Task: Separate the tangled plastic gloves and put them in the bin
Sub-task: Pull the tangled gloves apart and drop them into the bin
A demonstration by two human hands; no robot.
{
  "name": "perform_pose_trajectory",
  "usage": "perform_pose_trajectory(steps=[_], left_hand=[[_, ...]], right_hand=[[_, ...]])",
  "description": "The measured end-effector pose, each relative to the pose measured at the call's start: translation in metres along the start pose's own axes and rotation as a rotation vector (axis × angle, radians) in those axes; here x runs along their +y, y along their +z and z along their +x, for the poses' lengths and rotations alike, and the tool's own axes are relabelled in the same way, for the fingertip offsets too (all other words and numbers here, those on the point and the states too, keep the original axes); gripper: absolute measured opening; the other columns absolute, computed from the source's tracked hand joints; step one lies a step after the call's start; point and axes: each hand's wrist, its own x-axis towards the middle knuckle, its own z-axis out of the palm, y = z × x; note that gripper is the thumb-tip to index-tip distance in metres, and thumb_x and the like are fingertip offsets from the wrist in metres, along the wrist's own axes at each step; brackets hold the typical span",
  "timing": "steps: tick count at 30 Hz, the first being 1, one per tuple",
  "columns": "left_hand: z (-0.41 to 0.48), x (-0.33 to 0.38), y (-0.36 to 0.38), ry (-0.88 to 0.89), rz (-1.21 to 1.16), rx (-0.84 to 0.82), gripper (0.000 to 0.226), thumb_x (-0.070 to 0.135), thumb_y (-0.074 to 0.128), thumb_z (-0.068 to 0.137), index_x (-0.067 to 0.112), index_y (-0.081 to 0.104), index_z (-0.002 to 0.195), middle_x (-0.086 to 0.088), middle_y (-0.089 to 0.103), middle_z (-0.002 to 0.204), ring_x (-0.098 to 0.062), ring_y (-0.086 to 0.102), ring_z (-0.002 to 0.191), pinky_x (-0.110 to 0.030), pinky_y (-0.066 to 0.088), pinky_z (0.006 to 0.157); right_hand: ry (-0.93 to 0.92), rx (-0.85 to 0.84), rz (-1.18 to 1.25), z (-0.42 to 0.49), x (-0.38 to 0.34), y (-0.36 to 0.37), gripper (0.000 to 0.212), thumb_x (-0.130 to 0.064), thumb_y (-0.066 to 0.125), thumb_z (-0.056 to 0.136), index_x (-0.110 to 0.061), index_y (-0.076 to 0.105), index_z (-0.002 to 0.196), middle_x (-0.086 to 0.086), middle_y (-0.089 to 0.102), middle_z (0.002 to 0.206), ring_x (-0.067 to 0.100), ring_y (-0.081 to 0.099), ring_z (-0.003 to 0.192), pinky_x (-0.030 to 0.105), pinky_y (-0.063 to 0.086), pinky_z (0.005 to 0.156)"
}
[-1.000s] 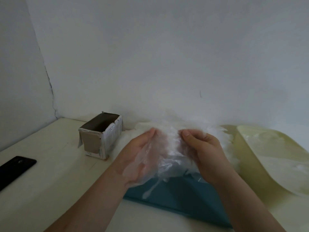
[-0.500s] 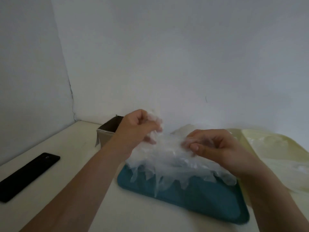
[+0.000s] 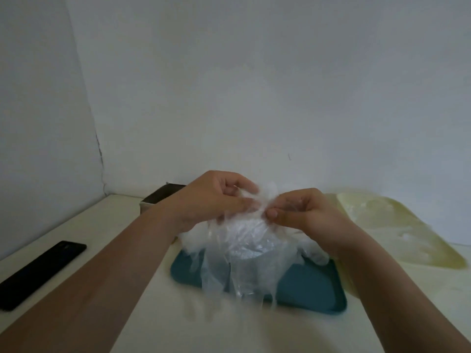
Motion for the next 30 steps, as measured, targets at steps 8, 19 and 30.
perform_pose_trajectory(steps=[8,19,30], left_hand=[[0.019,-0.037,0.031,-0.167,-0.848,0.017,0.051,0.013,0.094,0.073,0.003,0.072,0.117,-0.017,0.063,0.112,-0.030,0.058,0.098,-0.041,0.048,0.100],[0.080,0.019,0.094,-0.098,-0.653,0.071,0.005,0.004,0.050,0.108,0.002,0.054,0.109,-0.026,0.074,0.118,-0.040,0.075,0.105,-0.050,0.061,0.091],[0.091,0.072,0.093,0.040,-0.570,-0.063,0.023,0.013,0.050,0.106,0.012,0.070,0.118,-0.017,0.076,0.120,-0.036,0.076,0.107,-0.042,0.066,0.076]], right_hand=[[0.116,0.258,0.164,-0.010,0.010,-0.030,0.015,-0.016,0.068,0.097,-0.006,0.078,0.096,0.015,0.074,0.083,0.025,0.053,0.056,0.033,0.048,0.049],[0.287,0.416,-0.203,-0.049,0.003,-0.160,0.011,-0.022,0.063,0.102,-0.013,0.070,0.099,0.012,0.076,0.080,0.023,0.058,0.046,0.028,0.044,0.040],[0.473,0.375,-0.768,-0.001,0.084,-0.211,0.015,-0.034,0.068,0.092,-0.024,0.070,0.081,0.000,0.073,0.077,0.022,0.071,0.062,0.038,0.063,0.063]])
